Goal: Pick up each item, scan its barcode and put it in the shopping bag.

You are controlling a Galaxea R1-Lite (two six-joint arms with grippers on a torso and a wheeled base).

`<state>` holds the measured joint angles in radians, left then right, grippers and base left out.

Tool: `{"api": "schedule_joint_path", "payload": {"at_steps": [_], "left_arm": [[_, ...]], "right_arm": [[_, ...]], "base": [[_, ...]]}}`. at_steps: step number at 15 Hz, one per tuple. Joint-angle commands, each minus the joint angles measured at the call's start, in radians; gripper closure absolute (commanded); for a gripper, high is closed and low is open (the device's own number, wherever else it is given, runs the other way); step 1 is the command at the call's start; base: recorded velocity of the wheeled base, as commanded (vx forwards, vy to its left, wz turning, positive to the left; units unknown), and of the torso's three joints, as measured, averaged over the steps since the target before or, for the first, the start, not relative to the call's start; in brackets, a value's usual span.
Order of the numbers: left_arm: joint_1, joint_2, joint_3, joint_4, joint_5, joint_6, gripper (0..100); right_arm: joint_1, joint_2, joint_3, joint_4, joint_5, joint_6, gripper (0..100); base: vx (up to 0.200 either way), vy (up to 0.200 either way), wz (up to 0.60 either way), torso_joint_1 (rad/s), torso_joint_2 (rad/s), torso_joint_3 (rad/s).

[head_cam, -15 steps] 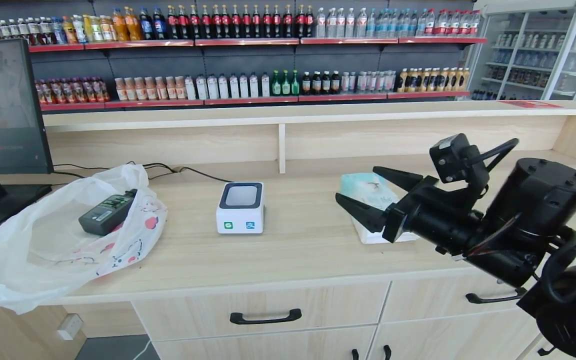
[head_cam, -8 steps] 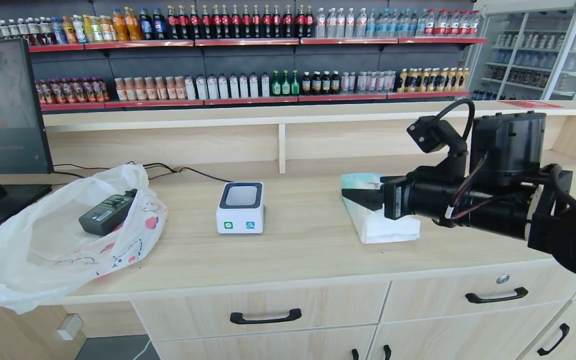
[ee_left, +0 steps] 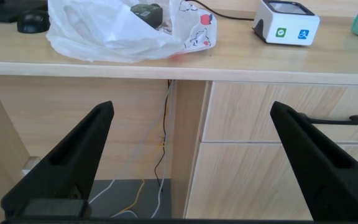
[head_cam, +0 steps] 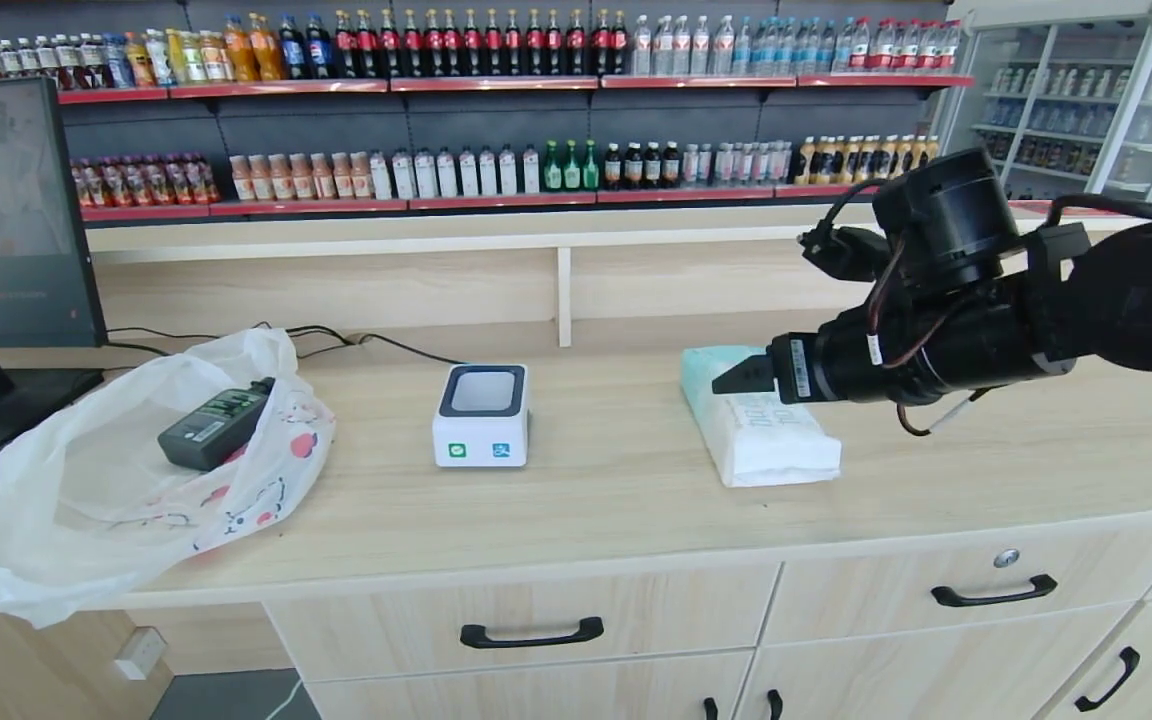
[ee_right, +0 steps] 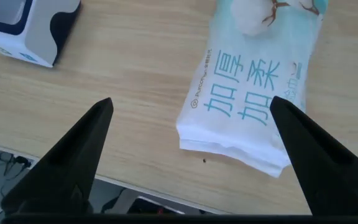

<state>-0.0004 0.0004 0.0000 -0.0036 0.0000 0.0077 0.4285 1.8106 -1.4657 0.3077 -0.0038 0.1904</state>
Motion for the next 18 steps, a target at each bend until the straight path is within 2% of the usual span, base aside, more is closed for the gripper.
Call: {"api": "schedule_joint_path", "payload": {"at_steps": [1,4,7,9,11,18], "left_arm": [[0.000,0.000,0.000,0.001,0.000,0.000,0],[0.000,0.000,0.000,0.001,0.000,0.000,0],[0.000,0.000,0.000,0.001,0.000,0.000,0],[0.000,0.000,0.000,0.001,0.000,0.000,0],[0.000,0.000,0.000,0.002,0.000,0.000,0],[-0.001,0.000,0.000,0.002,0.000,0.002,0]], "right_arm": [[-0.008,0.018,-0.064,0.004,-0.007,0.000,0],[-0.008,0.015,-0.015,-0.024,-0.074,0.003,0],[-0.005,-0.020,0.090,-0.139,-0.094,0.000,0],[-0.001,-0.103,0.229,-0.334,-0.136,-0.006,0],[0.004,-0.166,0.329,-0.470,-0.165,-0.072,0],[0.013,-0.206,0.455,-0.529,-0.166,-0.100,0]], "base": [[0.000,0.000,0.00,0.000,0.00,0.000],[0.000,0.000,0.00,0.000,0.00,0.000],[0.000,0.000,0.00,0.000,0.00,0.000],[0.000,0.000,0.00,0.000,0.00,0.000],[0.000,0.000,0.00,0.000,0.00,0.000],[0.000,0.000,0.00,0.000,0.00,0.000]]}}
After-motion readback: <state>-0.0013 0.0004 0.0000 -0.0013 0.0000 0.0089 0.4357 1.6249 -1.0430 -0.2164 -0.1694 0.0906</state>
